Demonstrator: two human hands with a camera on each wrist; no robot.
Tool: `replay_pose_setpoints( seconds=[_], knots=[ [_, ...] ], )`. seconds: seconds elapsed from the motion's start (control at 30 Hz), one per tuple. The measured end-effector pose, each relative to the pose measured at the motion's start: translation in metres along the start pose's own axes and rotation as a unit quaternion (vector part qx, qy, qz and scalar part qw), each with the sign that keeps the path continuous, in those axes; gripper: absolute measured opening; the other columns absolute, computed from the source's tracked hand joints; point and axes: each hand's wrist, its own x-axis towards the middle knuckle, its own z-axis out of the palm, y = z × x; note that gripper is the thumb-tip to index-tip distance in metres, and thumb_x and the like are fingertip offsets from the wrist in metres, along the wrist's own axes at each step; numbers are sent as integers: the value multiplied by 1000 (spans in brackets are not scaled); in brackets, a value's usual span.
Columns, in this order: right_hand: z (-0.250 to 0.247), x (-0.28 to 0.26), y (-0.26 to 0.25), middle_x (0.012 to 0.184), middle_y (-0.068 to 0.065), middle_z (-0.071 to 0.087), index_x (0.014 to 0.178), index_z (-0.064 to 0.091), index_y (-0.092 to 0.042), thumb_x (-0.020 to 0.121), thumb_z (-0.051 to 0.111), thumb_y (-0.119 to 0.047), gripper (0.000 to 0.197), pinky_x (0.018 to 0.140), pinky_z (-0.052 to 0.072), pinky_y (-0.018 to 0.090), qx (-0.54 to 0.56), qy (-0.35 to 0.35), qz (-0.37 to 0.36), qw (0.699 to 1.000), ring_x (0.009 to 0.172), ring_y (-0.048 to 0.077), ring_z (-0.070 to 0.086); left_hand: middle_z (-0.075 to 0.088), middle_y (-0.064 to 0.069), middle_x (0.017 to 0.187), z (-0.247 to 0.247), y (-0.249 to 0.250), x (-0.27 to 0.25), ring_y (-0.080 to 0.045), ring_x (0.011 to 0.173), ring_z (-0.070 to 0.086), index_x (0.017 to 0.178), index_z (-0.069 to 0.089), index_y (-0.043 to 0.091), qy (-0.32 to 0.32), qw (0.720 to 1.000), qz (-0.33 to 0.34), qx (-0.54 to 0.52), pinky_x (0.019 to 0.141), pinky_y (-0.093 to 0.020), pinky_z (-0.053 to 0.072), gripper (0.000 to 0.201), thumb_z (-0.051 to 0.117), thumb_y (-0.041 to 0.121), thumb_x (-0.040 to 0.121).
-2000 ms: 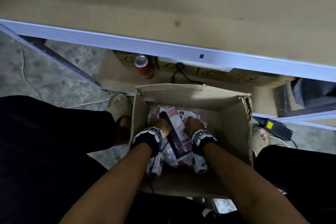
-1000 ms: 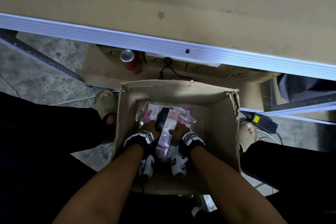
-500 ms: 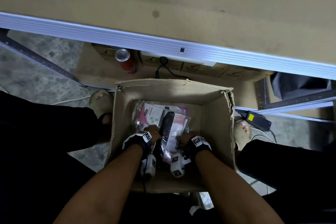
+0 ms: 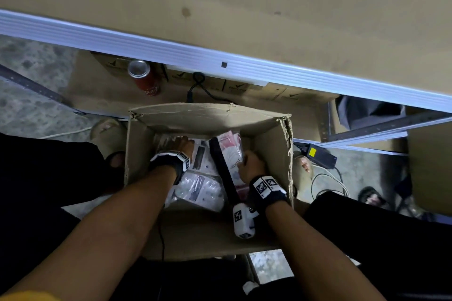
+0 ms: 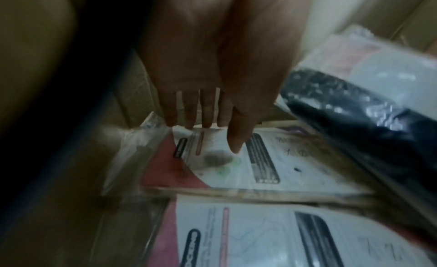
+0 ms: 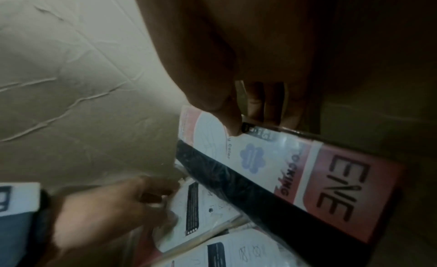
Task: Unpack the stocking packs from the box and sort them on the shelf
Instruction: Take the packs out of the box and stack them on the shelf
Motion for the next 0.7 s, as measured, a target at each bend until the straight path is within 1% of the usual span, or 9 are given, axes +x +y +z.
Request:
replay_pose_setpoints(
  seconds=[0.1,0.2,0.23,0.3,0.4,0.47,0.53,0.6,0.7],
  knots=[
    [-5,-3,-4,109,15,68,97,60,-12,91,55,-7,9,76,38,22,6,17,-17,1000,102,32,63,52,-12,135,6,1,-5,-34,129,47,131,53,15,27,999,-3,47,109,-47,36,39,54,23,92],
    [-12,-5,-6,107,16,68,92,55,-14,92,56,-10,5,77,41,23,1,37,-29,999,100,32,63,52,-12,134,6,-2,-9,-36,129,45,127,55,16,17,999,3,41,109,-48,35,40,63,29,90],
    [-13,-4,-6,106,16,68,91,54,-15,93,57,-11,5,78,43,24,3,44,-25,999,98,32,64,53,-12,132,4,-3,-9,-36,127,47,123,58,16,8,1000,8,17,109,-47,36,34,63,26,91],
    [-14,-6,-9,103,15,68,85,49,-19,93,57,-14,12,74,42,24,2,59,-26,998,94,32,65,61,-13,123,-2,-3,-9,-33,119,55,112,66,14,-9,998,20,-54,105,-43,42,22,59,11,91],
    [-15,-10,-13,99,15,68,85,48,-20,93,57,-16,13,72,42,24,-10,77,-34,996,92,33,65,70,-8,104,-10,-3,-13,-29,103,63,96,70,12,-41,988,35,-146,92,-39,52,34,47,-9,82],
    [-16,-12,-14,102,15,68,92,53,-15,93,57,-16,4,76,47,27,-27,81,-45,995,94,33,65,70,-7,103,-11,-4,-17,-29,99,65,94,71,13,-75,982,47,-167,89,-38,55,36,44,-9,82],
    [-18,-13,-14,103,16,68,100,56,-11,93,57,-16,9,79,49,29,-37,84,-54,994,96,34,65,72,-7,104,-8,-3,-19,-29,98,67,91,72,14,-110,979,61,-158,89,-37,55,31,49,-5,83],
    [-20,-15,-14,103,16,68,100,56,-11,92,58,-17,10,79,48,29,-42,89,-58,993,95,35,65,71,-10,107,-6,1,-22,-31,100,66,92,73,13,-138,979,73,-130,88,-36,55,26,53,-1,83],
    [-21,-18,-13,101,16,68,99,58,-12,90,61,-18,11,80,48,29,-40,94,-65,993,93,34,64,65,-13,115,1,4,-27,-31,111,59,96,74,8,-128,984,103,-74,87,-34,50,26,51,1,87]
  ],
)
